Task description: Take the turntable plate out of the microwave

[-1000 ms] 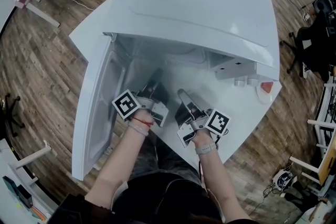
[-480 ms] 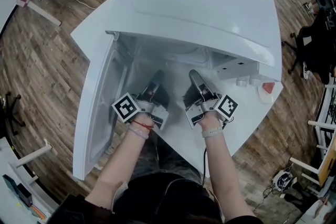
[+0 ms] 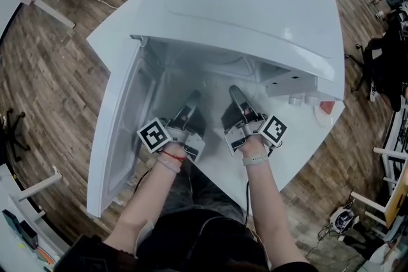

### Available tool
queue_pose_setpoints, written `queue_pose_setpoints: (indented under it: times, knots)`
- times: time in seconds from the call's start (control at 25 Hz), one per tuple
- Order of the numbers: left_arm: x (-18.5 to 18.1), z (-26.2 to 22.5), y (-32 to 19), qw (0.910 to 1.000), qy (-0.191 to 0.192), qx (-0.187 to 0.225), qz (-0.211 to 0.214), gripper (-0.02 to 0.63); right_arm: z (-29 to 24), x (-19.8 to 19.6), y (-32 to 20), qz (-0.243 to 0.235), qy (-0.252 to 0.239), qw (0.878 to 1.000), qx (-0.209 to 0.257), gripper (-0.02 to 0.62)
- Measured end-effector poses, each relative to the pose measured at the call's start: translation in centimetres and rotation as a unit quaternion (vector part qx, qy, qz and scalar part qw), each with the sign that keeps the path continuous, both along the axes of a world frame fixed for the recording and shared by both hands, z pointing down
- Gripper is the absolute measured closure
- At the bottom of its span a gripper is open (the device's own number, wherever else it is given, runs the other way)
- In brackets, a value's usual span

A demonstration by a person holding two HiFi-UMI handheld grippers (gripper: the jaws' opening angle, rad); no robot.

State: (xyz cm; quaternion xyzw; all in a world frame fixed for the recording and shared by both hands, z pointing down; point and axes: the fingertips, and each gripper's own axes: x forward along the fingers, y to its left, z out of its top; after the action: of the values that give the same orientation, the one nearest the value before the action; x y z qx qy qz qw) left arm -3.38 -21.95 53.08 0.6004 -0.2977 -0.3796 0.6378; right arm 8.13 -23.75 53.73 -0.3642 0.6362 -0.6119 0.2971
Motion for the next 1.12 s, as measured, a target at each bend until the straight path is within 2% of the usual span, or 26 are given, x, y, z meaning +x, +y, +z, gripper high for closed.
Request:
queue_pose_setpoints:
  times: [0.48,1.12]
  knots:
    - [0.0,-0.8,0.7,0.9998,-0.003,0.016,0.006,0.575,-0.9,0.2,1.0,0.006,-0.025,0.999,0.032,0.552]
    - [0.3,-2.6,4.1,0.9997,0.003,0.019,0.016,0.575,-2.6,0.4,4.6,-0.005,-0.021,0.999,0.031,0.552]
